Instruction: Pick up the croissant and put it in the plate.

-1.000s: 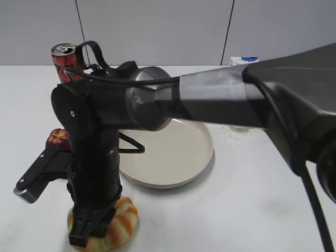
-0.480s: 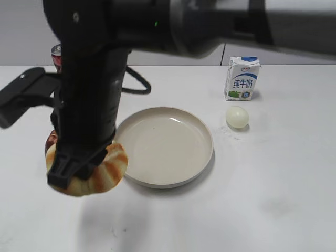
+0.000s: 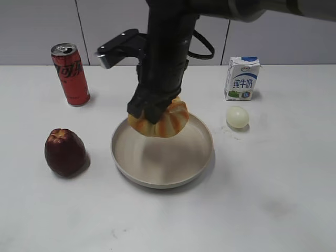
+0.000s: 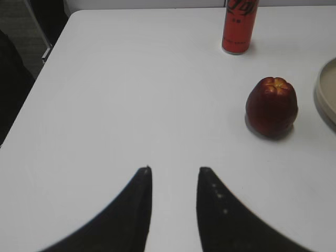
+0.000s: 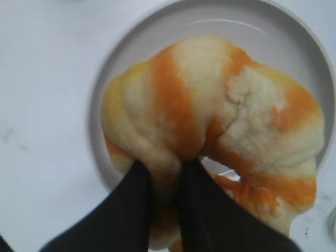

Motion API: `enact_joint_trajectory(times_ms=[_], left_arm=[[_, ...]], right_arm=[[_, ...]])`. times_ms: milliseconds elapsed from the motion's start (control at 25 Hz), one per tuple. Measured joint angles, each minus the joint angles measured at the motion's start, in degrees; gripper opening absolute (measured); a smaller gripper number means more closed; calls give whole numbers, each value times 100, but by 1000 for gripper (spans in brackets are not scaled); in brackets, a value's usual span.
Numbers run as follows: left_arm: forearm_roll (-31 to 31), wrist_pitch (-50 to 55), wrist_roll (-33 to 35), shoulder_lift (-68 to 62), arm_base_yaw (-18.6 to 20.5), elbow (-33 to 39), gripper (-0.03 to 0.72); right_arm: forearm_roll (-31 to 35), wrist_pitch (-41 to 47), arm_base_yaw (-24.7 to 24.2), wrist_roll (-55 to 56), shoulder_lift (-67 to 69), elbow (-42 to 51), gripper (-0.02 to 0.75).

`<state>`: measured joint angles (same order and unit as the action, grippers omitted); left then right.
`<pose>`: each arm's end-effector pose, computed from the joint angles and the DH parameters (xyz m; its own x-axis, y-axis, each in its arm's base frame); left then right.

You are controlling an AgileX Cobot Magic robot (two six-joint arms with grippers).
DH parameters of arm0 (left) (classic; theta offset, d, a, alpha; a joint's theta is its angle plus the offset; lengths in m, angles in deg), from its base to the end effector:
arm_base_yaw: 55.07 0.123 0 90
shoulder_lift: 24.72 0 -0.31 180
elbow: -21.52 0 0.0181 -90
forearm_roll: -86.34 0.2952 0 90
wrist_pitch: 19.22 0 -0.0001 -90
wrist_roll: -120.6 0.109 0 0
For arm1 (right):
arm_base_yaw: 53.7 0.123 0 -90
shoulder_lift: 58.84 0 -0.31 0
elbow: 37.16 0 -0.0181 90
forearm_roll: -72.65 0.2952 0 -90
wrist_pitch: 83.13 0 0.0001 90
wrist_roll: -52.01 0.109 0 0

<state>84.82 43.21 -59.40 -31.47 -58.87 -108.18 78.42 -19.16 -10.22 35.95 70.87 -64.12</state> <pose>0.0246 -0.0042 0.2815 -0.4919 0.0204 -0.8704 0.0806 0.9965 -0.0223 0.3669 0.3615 0.2084 -0.5225 -0.8164 -0.2458 -0.8461 0.5321 0.0313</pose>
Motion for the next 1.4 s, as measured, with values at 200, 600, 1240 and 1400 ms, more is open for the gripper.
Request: enact_joint_trajectory(times_ms=[200,600,1240,1400], left_arm=[[0,0,0,0,0,0,232],[0,0,0,0,0,0,232],[0,0,0,0,0,0,232],[0,0,0,0,0,0,232]], right_arm=[[-43,-181,-315,353,459,0,86],[515,-121,-309,372,828,-13,606],[-154,499,-1845,1165,-288,-261,557],[-219,506,-2647,1231,-410,-261,557]])
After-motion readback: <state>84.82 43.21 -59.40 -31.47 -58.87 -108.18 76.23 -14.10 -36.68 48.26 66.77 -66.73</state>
